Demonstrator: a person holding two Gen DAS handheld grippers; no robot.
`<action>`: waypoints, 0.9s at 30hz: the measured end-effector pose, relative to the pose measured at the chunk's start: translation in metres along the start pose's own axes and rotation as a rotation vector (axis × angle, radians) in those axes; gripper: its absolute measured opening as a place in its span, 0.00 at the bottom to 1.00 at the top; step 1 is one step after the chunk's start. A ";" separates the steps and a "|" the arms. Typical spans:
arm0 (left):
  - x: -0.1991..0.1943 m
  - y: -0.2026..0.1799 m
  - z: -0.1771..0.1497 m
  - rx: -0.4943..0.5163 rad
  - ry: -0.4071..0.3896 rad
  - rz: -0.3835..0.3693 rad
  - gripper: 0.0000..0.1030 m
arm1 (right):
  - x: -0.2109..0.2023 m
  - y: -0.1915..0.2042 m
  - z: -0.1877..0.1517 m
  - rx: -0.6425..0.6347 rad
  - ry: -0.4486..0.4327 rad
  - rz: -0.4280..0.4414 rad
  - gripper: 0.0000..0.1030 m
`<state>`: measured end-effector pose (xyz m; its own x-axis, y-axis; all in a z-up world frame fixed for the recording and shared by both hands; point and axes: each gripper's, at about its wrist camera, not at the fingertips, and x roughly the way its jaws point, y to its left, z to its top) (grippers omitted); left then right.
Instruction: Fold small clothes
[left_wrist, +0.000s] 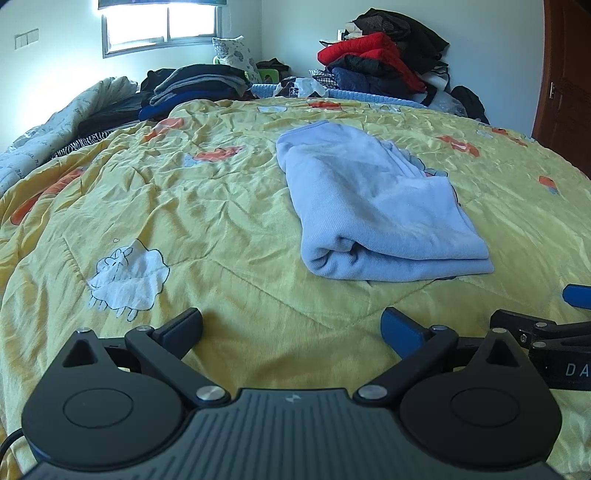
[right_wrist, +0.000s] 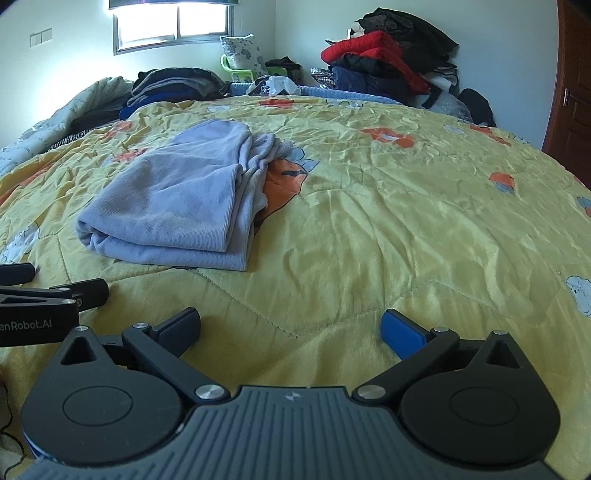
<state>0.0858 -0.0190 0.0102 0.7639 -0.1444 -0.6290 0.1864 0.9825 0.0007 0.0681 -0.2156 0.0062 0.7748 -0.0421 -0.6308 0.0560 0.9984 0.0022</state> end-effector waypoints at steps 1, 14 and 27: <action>0.000 0.000 0.000 -0.001 0.000 0.000 1.00 | 0.000 -0.001 0.000 -0.001 0.000 0.001 0.98; -0.001 0.001 -0.001 -0.008 -0.002 0.009 1.00 | 0.000 0.000 0.000 -0.002 0.000 -0.002 0.98; -0.001 0.001 -0.001 -0.008 -0.002 0.009 1.00 | 0.000 0.000 0.000 -0.002 0.000 -0.002 0.98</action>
